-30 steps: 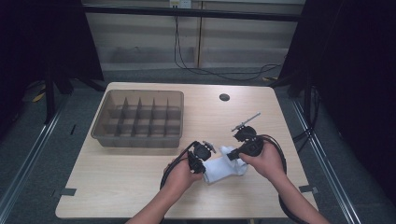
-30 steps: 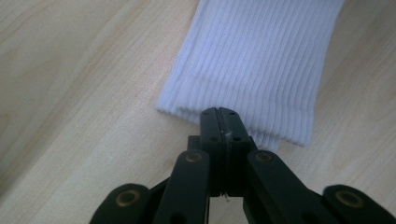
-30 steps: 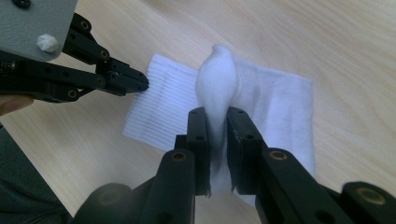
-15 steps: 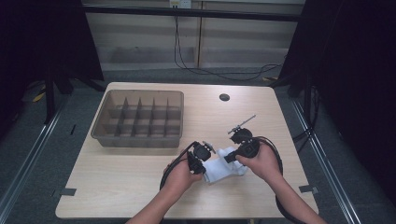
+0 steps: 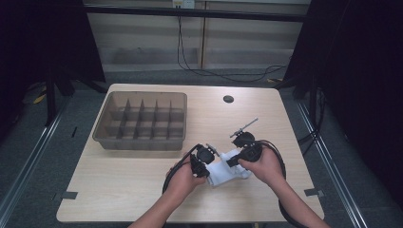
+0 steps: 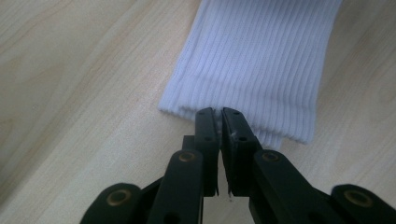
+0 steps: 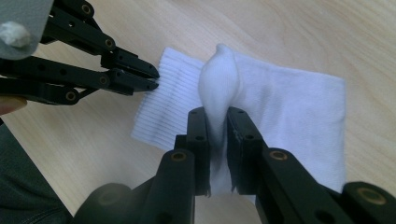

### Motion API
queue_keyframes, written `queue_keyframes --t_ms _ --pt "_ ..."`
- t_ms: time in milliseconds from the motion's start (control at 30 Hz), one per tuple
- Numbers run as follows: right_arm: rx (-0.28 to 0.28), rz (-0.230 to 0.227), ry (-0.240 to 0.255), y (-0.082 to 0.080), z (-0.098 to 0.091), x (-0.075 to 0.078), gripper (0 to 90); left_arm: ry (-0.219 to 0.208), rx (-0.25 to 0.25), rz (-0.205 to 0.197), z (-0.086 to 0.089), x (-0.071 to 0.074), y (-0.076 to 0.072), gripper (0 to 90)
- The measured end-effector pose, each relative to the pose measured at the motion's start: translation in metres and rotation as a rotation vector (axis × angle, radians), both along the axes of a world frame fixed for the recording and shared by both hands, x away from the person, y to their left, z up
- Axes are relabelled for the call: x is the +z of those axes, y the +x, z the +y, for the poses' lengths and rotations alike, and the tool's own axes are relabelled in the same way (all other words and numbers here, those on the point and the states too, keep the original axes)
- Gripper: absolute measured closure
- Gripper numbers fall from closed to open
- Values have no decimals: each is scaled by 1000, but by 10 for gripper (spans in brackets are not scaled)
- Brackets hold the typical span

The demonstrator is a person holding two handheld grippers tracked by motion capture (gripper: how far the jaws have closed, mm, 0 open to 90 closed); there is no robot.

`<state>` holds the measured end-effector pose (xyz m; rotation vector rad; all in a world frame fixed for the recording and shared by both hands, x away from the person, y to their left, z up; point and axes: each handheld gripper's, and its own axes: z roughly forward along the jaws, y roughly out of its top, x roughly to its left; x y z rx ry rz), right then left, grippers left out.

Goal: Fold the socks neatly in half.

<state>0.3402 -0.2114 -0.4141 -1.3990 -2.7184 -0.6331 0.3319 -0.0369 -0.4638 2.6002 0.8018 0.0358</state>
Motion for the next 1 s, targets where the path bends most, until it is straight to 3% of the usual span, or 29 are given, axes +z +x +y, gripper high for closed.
queue_keyframes --t_ms 567,1000 --pt "23 17 3 0 10 -11 808 -23 2 -13 1 -2 -1 839" --pt "34 34 -7 -1 14 -17 806 -53 21 -20 10 0 -2 772"
